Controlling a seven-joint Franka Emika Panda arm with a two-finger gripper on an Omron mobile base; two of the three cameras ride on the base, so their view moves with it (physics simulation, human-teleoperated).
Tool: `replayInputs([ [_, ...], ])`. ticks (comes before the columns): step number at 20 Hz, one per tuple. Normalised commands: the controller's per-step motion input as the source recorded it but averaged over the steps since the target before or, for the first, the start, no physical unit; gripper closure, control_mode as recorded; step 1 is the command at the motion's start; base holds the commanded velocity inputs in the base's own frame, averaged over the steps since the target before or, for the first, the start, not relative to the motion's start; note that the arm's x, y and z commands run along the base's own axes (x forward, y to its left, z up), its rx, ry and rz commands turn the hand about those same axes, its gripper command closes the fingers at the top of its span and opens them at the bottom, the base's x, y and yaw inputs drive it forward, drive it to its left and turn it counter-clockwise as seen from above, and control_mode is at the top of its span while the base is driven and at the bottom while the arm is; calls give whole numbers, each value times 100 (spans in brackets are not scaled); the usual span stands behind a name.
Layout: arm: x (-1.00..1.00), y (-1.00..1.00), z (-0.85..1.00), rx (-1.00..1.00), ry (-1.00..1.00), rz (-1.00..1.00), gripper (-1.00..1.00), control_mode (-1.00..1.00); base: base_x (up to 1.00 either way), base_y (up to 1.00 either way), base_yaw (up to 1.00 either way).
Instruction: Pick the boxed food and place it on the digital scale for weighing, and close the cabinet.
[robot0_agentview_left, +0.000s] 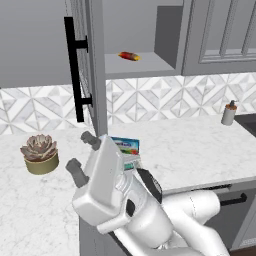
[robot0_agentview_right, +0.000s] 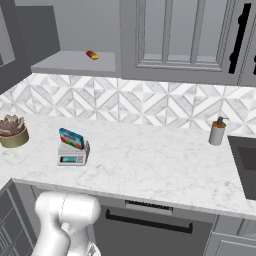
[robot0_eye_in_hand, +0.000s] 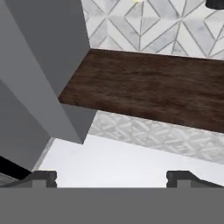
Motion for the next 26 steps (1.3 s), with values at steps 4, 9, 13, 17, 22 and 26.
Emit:
replayInputs([
  [4,16,41,-17,22,0,-8,-100,-100,0,0,0],
  [9,-11,44,-25,28,4,-2,-100,-100,0,0,0],
  [13,-3,0,-6,45,24,0,-100,-100,0,0,0],
  [17,-10,-1,-28,40,34,0,-100,-100,0,0,0],
  [22,100,-61,0,46,88,0,-100,-100,0,0,0],
  [26,100,-77,0,44,95,0,-100,-100,0,0,0],
])
